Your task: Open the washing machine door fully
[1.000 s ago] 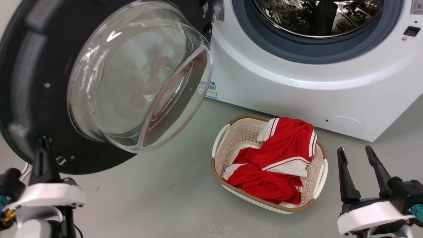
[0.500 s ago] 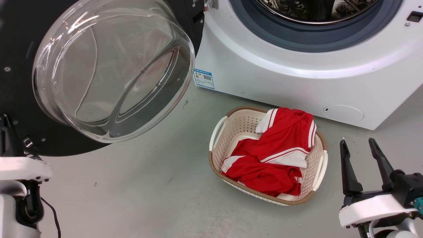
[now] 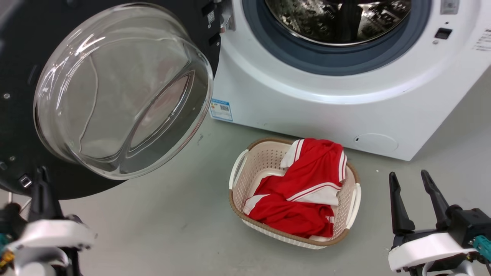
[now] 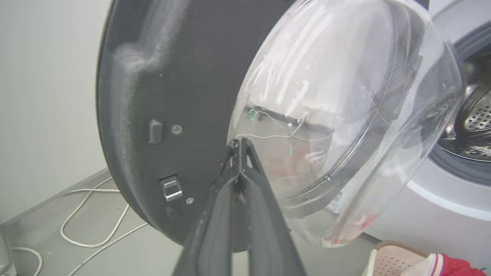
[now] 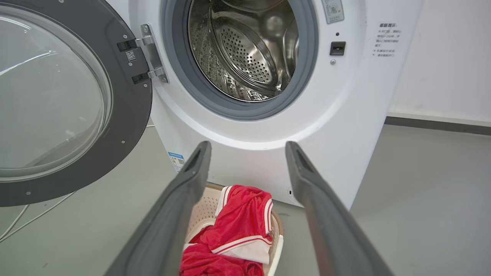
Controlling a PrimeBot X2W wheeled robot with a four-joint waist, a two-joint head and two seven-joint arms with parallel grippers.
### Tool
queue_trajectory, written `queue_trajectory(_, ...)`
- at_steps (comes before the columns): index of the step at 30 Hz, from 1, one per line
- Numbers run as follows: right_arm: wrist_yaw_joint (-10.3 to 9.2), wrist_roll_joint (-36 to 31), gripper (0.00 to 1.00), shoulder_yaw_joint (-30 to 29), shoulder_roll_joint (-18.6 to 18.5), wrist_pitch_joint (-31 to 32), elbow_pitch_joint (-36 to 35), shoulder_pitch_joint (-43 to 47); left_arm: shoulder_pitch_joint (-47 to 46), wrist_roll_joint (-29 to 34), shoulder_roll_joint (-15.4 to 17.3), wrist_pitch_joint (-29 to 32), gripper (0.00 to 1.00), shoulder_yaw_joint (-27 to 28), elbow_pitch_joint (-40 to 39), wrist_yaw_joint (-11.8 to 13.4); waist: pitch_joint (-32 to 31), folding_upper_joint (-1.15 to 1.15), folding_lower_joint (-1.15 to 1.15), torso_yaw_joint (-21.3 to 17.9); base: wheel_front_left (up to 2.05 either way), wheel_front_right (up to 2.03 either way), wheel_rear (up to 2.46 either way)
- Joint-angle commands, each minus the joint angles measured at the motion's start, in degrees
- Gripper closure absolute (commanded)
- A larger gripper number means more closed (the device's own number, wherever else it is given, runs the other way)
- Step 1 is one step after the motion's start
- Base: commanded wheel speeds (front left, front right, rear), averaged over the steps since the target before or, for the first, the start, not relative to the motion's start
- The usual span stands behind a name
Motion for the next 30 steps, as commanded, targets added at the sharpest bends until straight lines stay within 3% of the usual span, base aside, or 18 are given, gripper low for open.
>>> queue_trajectory(1,-0.04,0.5,0.00,0.2,0.1,-0.5,0.3,0.3,1.7,1.0,-0.7,-0.1,1.00,-0.5,-1.4,0.0,-1.3,0.00,-0.01,-1.1,0.00,0.00,0.00)
queue_trajectory(11,-0.04,0.7,0.00,1.3,0.1,-1.5,2.1,1.3,9.8,7.7,-8.5,-0.1,1.00,-8.7,-10.3,-0.8,-5.7,0.00,-0.01,-5.8,0.00,0.00,0.00)
queue_trajectory(19,-0.04,-0.1,0.00,1.6,0.1,-1.5,0.9,1.2,8.1,10.8,-10.6,-0.1,0.99,-12.2,-11.5,-2.7,-7.0,0.00,-0.01,-10.5,0.00,0.00,0.00)
queue_trajectory(24,-0.04,-0.9,0.00,1.0,0.1,-0.6,-0.3,1.7,6.9,12.7,-11.2,-0.1,0.07,-13.5,-11.4,-2.9,-7.1,0.00,-0.01,-13.0,0.00,0.00,0.00)
queue_trajectory(25,-0.04,-1.0,0.00,0.8,0.1,-0.6,-0.5,1.8,6.6,13.0,-11.3,-0.1,0.00,-13.7,-11.4,-2.9,-7.1,0.00,-0.01,-13.5,0.00,0.00,0.00)
queue_trajectory(30,-0.04,-1.1,0.00,-0.1,0.1,-0.2,-1.4,2.8,6.6,14.5,-11.4,-0.1,0.00,-14.1,-11.0,-2.7,-7.3,0.00,-0.01,-15.4,0.00,0.00,0.00)
